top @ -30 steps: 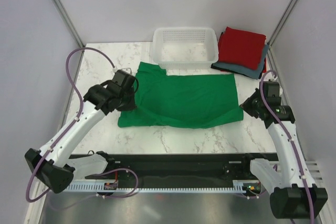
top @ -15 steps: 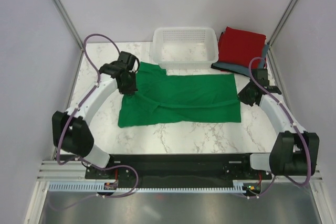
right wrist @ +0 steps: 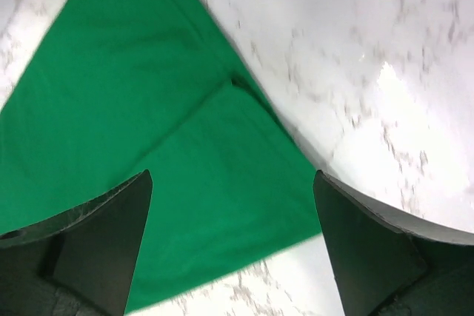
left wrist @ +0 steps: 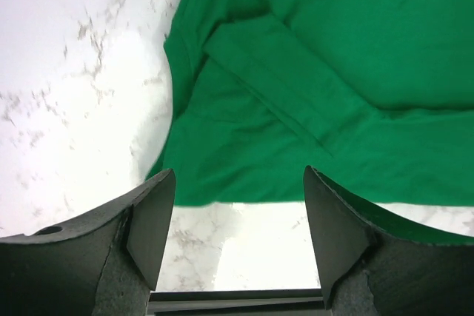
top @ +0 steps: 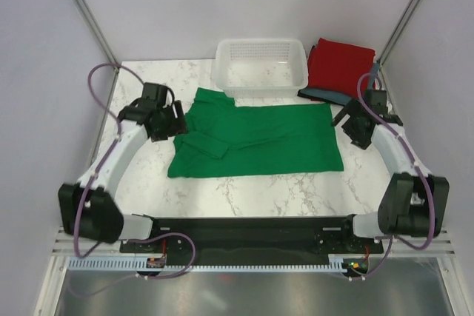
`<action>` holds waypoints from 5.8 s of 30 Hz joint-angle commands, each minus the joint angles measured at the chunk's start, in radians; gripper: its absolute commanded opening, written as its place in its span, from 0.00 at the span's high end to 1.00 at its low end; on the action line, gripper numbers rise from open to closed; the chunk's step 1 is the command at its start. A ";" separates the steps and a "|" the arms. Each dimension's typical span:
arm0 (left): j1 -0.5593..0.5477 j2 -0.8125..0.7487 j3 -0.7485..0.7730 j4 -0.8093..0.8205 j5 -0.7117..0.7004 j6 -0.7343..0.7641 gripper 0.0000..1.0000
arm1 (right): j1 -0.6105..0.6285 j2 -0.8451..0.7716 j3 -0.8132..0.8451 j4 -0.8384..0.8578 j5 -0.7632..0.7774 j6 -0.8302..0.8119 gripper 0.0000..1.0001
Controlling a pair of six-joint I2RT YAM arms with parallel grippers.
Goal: Fold and stack the t-shirts
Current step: Fold the tshirt
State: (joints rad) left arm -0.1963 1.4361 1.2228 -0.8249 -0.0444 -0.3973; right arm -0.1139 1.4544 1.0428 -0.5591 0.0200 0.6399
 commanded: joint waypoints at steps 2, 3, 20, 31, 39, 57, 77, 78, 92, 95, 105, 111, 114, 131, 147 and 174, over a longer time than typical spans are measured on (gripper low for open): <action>0.006 -0.299 -0.274 0.156 0.040 -0.252 0.23 | 0.000 -0.225 -0.202 0.013 -0.113 0.020 0.06; 0.008 -0.340 -0.381 0.211 0.040 -0.287 0.22 | -0.001 -0.245 -0.267 0.025 -0.112 0.024 0.07; 0.020 -0.671 -0.870 0.463 -0.095 -0.597 0.10 | -0.020 -0.158 -0.454 0.182 -0.085 -0.036 0.38; 0.032 -0.471 -0.829 0.662 -0.134 -0.551 0.74 | -0.024 -0.123 -0.448 0.234 -0.152 -0.052 1.00; 0.084 -0.630 -0.608 0.402 -0.150 -0.486 0.98 | -0.090 -0.307 -0.328 0.007 -0.127 -0.088 1.00; 0.118 -1.244 -0.594 -0.141 -0.071 -0.716 0.39 | -0.112 -0.795 -0.408 -0.367 -0.216 0.030 0.31; 0.118 -0.248 -0.294 0.371 0.113 -0.158 0.27 | -0.015 -0.468 -0.170 -0.137 -0.427 -0.046 0.09; 0.113 -0.179 -0.258 0.403 0.120 -0.131 0.28 | 0.000 -0.450 -0.173 -0.125 -0.423 -0.046 0.09; 0.034 0.653 0.406 0.449 0.052 0.122 0.32 | 0.034 -0.349 -0.305 0.019 -0.425 -0.106 0.07; 0.014 0.747 0.468 0.415 0.017 0.141 0.32 | 0.034 -0.315 -0.311 0.019 -0.425 -0.132 0.07; -0.012 0.800 0.488 0.386 0.018 0.120 0.48 | 0.034 -0.345 -0.329 0.013 -0.414 -0.117 0.07; -0.020 0.820 0.495 0.374 0.034 0.123 0.78 | 0.034 -0.345 -0.311 0.008 -0.371 -0.111 0.07; -0.022 0.825 0.500 0.374 0.040 0.127 0.95 | 0.034 -0.278 -0.239 0.045 -0.353 -0.102 0.07; -0.020 0.719 0.294 0.622 0.175 0.170 0.98 | 0.060 0.403 0.250 0.168 0.081 -0.141 0.28; -0.022 0.727 0.296 0.619 0.187 0.178 0.98 | 0.137 0.509 0.217 0.203 0.221 -0.141 0.79; -0.020 0.140 -0.023 0.371 0.057 -0.001 0.98 | 0.141 0.025 0.020 0.122 0.153 -0.192 1.00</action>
State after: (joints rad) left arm -0.2119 1.6676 1.2850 -0.4240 0.0456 -0.3332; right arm 0.0265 1.5669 1.1168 -0.4278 0.1898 0.4622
